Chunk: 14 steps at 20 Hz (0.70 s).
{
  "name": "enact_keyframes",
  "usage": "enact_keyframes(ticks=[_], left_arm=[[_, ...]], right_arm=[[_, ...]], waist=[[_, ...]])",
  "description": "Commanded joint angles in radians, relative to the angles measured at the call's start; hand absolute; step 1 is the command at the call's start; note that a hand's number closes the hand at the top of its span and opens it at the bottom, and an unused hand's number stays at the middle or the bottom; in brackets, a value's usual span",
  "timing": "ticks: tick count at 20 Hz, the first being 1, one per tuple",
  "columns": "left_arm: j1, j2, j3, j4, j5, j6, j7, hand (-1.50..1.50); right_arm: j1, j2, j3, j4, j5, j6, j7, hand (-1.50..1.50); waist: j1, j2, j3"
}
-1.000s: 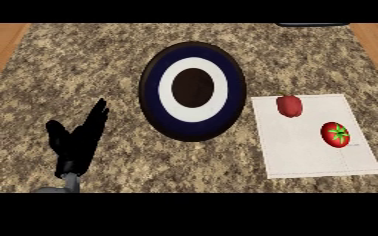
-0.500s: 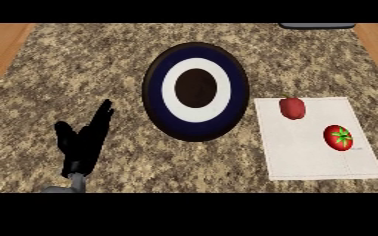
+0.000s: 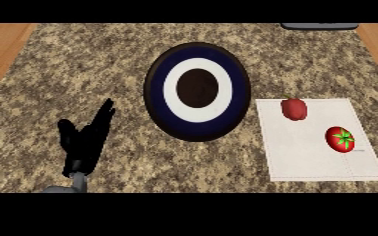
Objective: Pick the tomato from the placemat and place it in the plate
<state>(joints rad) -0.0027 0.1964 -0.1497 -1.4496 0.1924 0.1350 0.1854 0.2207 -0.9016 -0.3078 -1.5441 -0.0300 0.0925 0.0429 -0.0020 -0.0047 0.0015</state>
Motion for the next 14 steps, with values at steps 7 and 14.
enact_keyframes(ticks=[7,14], left_arm=[[-0.015,-0.042,-0.007,0.005,-0.017,0.003,0.068,0.00],[0.008,-0.051,0.027,0.097,-0.023,-0.048,-0.045,0.00]], right_arm=[[-0.092,0.110,0.172,-0.151,0.224,-0.042,0.300,-1.50],[-0.135,0.232,0.249,-0.082,0.291,-0.005,0.325,-1.50]], waist=[[0.005,0.005,-0.002],[0.003,0.006,-0.002]])
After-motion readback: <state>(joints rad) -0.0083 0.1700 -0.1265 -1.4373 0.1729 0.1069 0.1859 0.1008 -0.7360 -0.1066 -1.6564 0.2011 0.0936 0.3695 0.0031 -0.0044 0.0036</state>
